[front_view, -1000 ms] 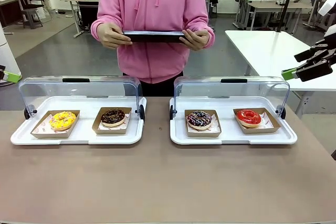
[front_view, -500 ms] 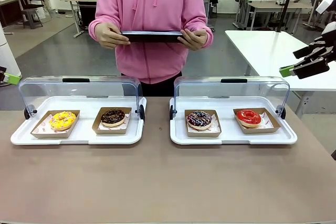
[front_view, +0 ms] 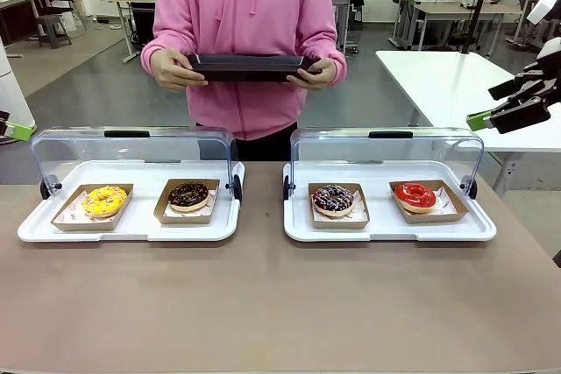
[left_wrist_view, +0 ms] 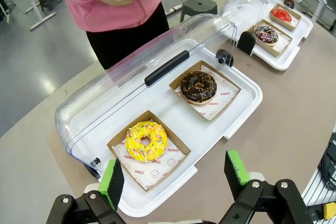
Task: Provide the desired donut to the person.
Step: Pick up and lift the Paper togo box containing the Donut pointed at by the person.
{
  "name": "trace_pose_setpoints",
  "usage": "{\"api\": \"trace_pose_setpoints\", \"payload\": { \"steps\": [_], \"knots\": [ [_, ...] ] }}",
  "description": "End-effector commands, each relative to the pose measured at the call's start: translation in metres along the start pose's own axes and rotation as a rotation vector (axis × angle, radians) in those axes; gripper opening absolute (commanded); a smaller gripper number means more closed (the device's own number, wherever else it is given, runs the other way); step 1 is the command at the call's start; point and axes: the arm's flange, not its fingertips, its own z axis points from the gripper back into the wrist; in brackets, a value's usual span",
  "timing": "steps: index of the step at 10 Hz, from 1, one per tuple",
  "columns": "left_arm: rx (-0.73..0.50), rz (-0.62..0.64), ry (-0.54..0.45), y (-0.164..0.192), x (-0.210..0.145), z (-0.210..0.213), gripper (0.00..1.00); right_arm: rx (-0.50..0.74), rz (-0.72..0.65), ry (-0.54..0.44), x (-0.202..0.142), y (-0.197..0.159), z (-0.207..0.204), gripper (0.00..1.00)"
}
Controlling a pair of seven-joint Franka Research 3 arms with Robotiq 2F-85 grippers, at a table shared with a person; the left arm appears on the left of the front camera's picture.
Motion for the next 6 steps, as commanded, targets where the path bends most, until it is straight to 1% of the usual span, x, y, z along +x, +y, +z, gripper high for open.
{"api": "trace_pose_setpoints", "payload": {
  "steps": [1, 6],
  "knots": [
    [-0.004, 0.0, -0.003, 0.0002, 0.0, -0.0011, 1.0, 0.011, 0.0, 0.001, -0.0018, -0.0002, 0.0009, 1.0],
    [-0.004, 0.0, -0.003, 0.0002, 0.0, -0.0011, 1.0, 0.011, 0.0, 0.001, -0.0018, -0.0002, 0.0009, 1.0]
  ]
}}
